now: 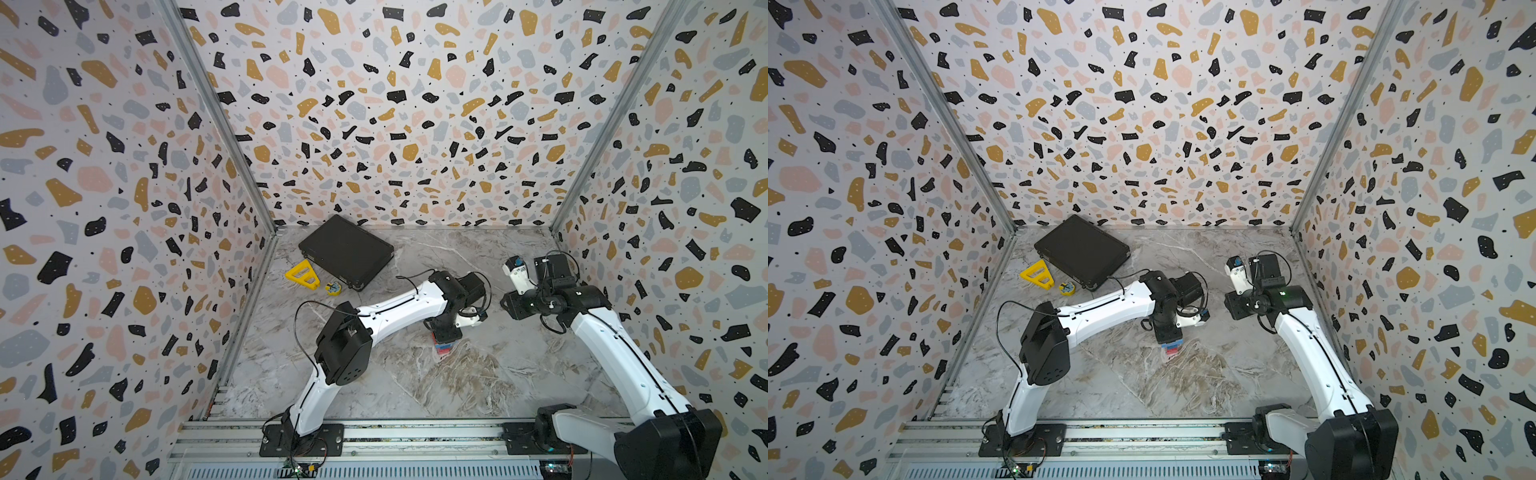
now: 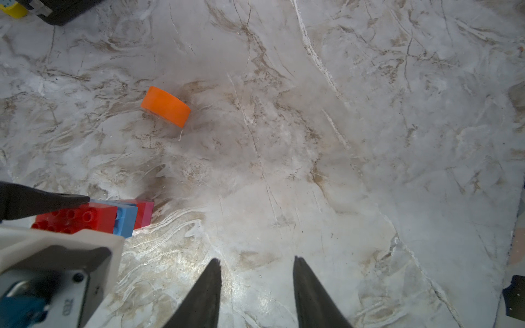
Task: Assemble an ice cream with lego
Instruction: Assemble the lego brick with the lego brick.
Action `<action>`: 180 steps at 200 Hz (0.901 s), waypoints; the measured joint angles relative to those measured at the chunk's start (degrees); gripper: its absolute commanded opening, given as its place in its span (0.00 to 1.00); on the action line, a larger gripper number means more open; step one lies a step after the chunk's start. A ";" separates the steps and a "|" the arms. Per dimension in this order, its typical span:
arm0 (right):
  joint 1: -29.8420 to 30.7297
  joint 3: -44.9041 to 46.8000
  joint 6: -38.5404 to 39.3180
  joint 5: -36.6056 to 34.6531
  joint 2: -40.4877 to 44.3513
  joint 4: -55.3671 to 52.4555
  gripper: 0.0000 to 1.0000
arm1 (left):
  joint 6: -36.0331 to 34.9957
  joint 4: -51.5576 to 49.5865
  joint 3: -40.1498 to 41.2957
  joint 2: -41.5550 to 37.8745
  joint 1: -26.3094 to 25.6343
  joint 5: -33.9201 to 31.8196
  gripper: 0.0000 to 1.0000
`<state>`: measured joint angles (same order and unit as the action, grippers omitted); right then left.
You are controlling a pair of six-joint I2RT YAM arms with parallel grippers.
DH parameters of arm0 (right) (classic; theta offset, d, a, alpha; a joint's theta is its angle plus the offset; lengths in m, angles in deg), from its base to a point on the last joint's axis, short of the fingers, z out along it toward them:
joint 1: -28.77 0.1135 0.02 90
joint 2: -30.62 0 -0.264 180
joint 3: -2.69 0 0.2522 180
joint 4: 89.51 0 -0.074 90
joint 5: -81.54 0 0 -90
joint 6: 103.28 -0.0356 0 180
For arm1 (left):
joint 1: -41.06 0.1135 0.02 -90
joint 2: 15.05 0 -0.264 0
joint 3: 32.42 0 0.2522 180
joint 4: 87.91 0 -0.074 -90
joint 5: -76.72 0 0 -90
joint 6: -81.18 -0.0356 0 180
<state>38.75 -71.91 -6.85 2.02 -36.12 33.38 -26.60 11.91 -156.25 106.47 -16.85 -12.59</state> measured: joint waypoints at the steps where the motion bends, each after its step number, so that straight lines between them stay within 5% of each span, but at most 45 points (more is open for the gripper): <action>1: 0.00 0.00 0.00 0.00 0.00 0.00 0.45 | 0.02 0.00 0.00 0.00 0.00 0.00 0.19; 180: 0.00 0.04 0.00 0.33 -0.02 0.09 0.45 | 0.57 -0.11 -0.22 -1.07 0.02 2.71 0.19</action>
<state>38.75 -71.87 -6.85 2.34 -36.15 33.47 -26.03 11.80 -156.46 105.40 -16.83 -9.88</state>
